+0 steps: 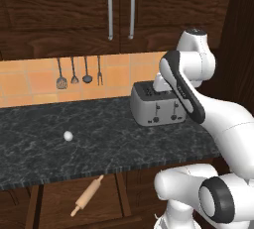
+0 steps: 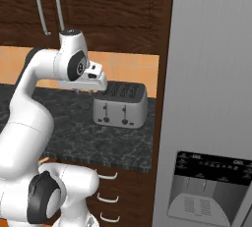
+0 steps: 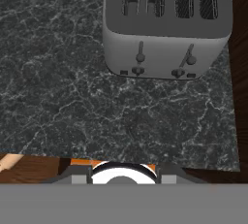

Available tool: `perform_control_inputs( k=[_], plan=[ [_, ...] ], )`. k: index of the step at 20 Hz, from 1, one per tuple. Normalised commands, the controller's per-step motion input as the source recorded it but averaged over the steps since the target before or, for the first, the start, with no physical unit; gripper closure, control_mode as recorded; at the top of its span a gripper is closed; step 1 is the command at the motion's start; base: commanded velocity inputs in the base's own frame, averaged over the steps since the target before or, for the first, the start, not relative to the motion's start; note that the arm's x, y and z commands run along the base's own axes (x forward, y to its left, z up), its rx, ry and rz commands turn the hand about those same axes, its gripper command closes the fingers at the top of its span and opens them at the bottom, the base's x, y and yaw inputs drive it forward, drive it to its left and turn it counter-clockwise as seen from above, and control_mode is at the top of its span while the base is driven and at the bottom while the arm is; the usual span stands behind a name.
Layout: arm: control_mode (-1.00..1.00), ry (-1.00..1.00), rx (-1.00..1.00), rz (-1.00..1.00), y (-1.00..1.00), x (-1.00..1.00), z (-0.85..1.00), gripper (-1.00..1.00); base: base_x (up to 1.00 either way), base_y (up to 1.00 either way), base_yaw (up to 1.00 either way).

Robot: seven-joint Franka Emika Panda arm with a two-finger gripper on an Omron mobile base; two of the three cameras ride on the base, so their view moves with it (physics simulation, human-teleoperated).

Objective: Pick the rolling pin from the drawer and place it on the counter.

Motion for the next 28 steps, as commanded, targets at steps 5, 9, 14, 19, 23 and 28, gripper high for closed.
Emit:
perform_control_inputs(
  k=[5, 9, 14, 19, 23, 28],
  plan=[
    [-1.00, 0.00, 0.00, 0.00, 0.00, -0.07, -0.03, -1.00, 0.00, 0.00, 0.00],
    [-1.00, 0.00, 0.00, 0.00, 0.00, -0.09, -0.18, -1.00, 0.00, 0.00, 0.00],
    [-1.00, 0.00, 0.00, 0.00, 0.00, -0.13, -0.28, -1.00, 0.00, 0.00, 0.00],
    [-1.00, 0.00, 0.00, 0.00, 0.00, -0.14, -0.35, -1.00, 0.00, 0.00, 0.00],
    [-1.00, 0.00, 0.00, 0.00, 0.00, -0.08, -0.36, -1.00, 0.00, 0.00, 0.00],
    [-1.00, 0.00, 0.00, 0.04, 0.10, -0.02, -0.32, -1.00, 0.00, 0.00, 0.00]
  ],
)
